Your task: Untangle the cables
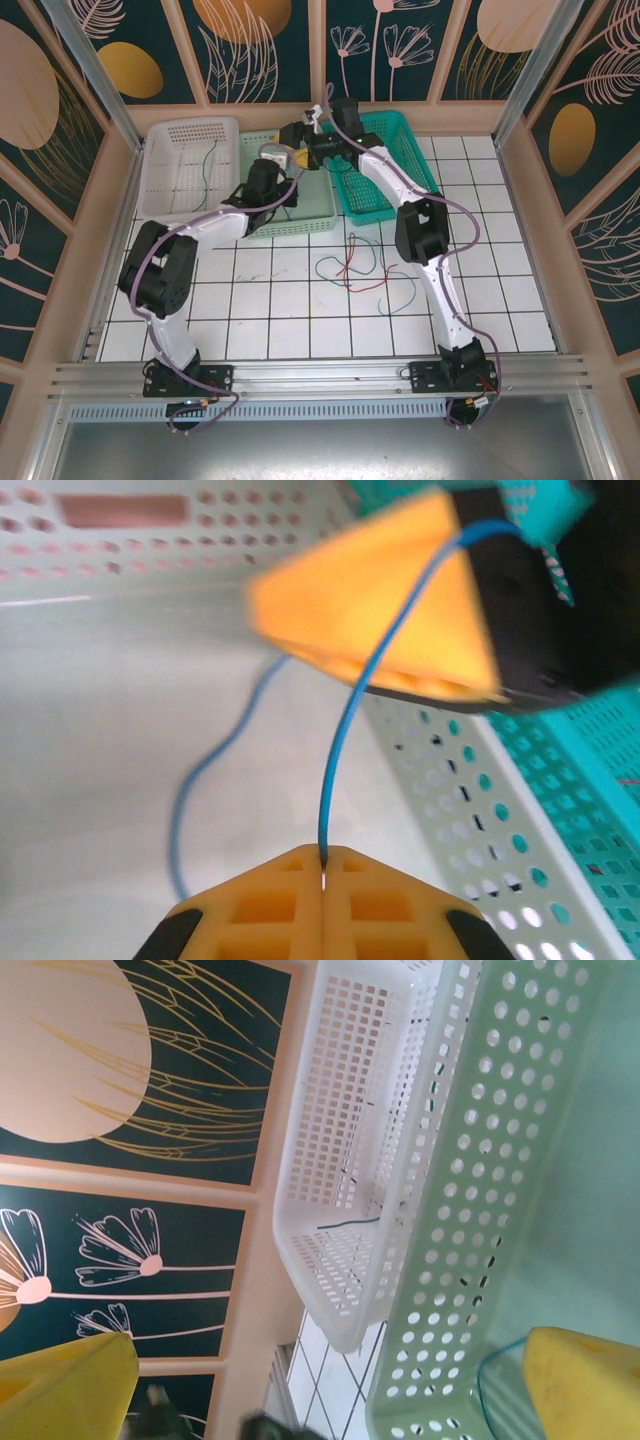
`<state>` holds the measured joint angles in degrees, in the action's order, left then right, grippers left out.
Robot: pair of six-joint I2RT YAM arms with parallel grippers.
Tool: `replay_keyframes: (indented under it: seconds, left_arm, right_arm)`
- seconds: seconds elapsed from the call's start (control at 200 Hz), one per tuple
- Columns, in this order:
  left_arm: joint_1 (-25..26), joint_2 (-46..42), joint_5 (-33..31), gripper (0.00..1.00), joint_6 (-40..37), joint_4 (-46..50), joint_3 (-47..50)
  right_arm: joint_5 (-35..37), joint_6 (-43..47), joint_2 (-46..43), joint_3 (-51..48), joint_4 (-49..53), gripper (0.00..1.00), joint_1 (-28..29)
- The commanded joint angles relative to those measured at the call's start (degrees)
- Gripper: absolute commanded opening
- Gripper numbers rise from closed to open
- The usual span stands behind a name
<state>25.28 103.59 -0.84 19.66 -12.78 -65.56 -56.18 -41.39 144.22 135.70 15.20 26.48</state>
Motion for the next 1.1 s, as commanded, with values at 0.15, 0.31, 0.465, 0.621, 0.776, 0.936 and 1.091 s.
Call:
replay_keyframes:
  seconds: [0.15,0.31,0.465,0.621,0.776,0.936,1.091]
  left_arm:
    - [-4.26,-7.14,-3.05,0.00,0.37,-0.88,0.60]
    - [-4.80,-3.88,-0.60,0.00,0.64,0.39,-1.36]
    - [-5.43,-0.76,0.71,0.00,3.72,0.04,-1.51]
    - [-8.64,1.95,5.32,0.00,8.10,-2.48,-1.76]
    - [-11.13,2.05,7.81,0.00,9.92,-3.90,-1.27]
    - [-11.08,2.74,12.01,0.00,9.84,-2.43,-1.49]
    - [-11.09,2.30,13.21,0.34,10.22,-2.96,0.64]
  right_arm:
    - [-1.24,8.55,-7.90,-11.26,6.84,0.99,-1.78]
    - [-2.66,11.50,-11.03,-15.67,8.44,0.99,-1.74]
    - [-5.87,12.10,-14.68,-20.36,6.60,0.99,-1.44]
    - [-11.67,20.08,-15.04,-21.58,14.45,0.99,-1.16]
    - [-12.08,21.42,-20.38,-28.84,10.58,0.99,-2.09]
    - [-11.27,21.48,-23.19,-29.07,9.59,0.99,-2.05]
    - [-7.81,22.05,-26.87,-30.24,7.73,0.99,-2.05]
